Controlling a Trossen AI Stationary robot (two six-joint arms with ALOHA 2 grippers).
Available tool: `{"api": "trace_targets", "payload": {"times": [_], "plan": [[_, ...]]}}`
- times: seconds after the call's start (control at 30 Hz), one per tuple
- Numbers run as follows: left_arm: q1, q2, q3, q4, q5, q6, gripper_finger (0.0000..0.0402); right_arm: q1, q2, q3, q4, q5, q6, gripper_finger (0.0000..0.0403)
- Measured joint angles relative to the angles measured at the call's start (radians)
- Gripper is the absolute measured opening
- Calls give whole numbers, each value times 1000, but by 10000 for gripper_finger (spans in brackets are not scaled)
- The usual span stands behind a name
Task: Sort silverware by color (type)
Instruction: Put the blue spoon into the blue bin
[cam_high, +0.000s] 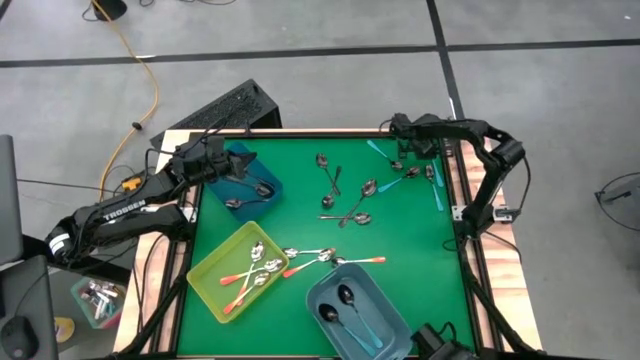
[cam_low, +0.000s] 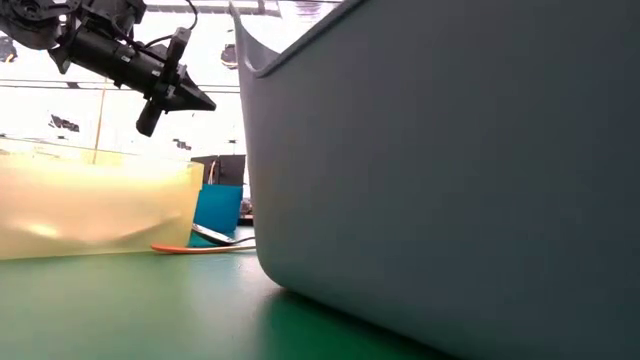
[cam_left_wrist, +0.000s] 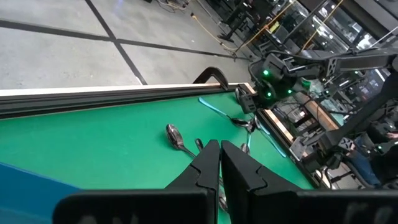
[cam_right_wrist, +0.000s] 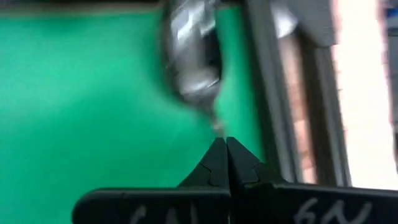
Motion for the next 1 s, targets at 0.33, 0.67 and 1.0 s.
{"api": "trace_targets", "payload": {"times": [0.33,0.67,1.0], "plan": [[0,0,0,-12,3,15,0,4,5,-14,3,7,49,0],[0,0,0,-43,21,5,0,-16,94,102,-116,59,78,0],[0,0,0,-44,-2,23,0,-44,116,156,-151,102,79,0]]}}
